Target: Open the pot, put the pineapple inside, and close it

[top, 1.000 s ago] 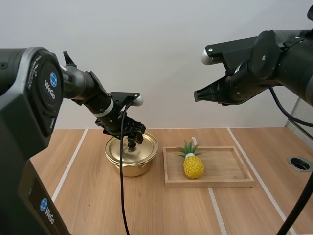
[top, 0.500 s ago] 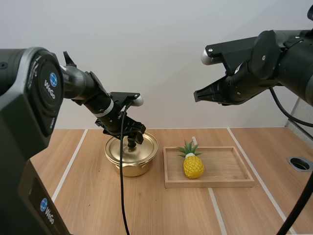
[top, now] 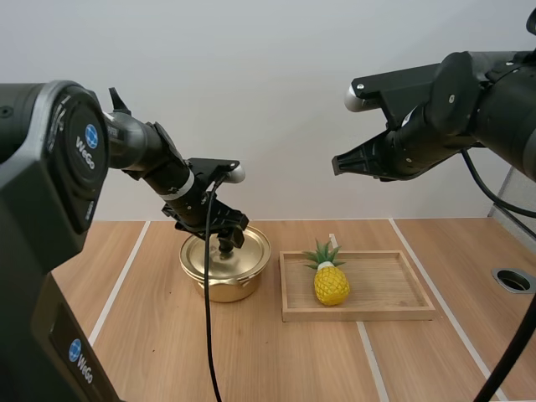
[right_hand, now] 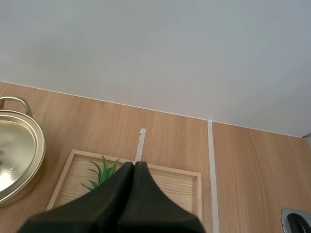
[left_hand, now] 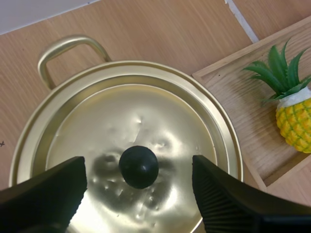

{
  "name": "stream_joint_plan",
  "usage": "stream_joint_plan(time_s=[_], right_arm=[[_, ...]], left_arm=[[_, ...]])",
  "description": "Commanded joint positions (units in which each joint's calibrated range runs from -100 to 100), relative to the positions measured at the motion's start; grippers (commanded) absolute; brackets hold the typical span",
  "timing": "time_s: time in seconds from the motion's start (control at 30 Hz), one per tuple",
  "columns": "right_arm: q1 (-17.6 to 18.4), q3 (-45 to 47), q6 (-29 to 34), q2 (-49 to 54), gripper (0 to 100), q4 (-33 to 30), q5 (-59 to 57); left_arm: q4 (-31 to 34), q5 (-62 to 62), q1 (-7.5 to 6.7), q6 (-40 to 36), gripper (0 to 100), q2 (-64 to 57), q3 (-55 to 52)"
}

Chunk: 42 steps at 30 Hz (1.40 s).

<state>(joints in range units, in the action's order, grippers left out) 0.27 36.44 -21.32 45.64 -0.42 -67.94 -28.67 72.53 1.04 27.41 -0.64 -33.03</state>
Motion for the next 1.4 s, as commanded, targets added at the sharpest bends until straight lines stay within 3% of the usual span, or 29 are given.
stream_joint_plan(time_s=[0.0,0.3,0.4,0.47,0.53,0.9,1.1,1.37], right_arm=[[-0.2,-0.4,-0.3,0.5,0,0.1,-0.4],[-0.2,-0.4,-0.3,0.5,0,0.1,-0.8],[-0.2,-0.4,-0.3,0.5,0,0.1,-0.8],[-0.2,-0.4,-0.3,0.5,0,0.1,-0.8],[-0.2,-0.4,-0.3,0.5,0,0.1,-0.8],[-0.2,-0.4,-0.3,0.5,0,0.1,-0.8],[-0.2,-0.4,-0.3,0.5,0,0.1,-0.8],[-0.2,-0.4,-0.3,0.5,0,0.1,-0.6]], left_arm=[[0.3,0.2,-0.25,-0.8,100,0.0,-0.1],[0.3,0.2,-0.25,-1.3,100,0.0,-0.1],[0.1,0.2,-0.25,-1.9,46,0.0,-0.1],[-0.1,0.2,-0.25,-1.9,17,0.0,-0.1],[-0.5,0.2,-0.25,-1.9,0,0.0,-0.1],[-1.4,-1.7,-0.25,-2.3,0,-0.5,0.2],[-1.6,-1.7,-0.25,-4.7,0,-4.2,5.4],[-7.1,-4.3,-0.25,-2.7,0,-13.1,10.4]])
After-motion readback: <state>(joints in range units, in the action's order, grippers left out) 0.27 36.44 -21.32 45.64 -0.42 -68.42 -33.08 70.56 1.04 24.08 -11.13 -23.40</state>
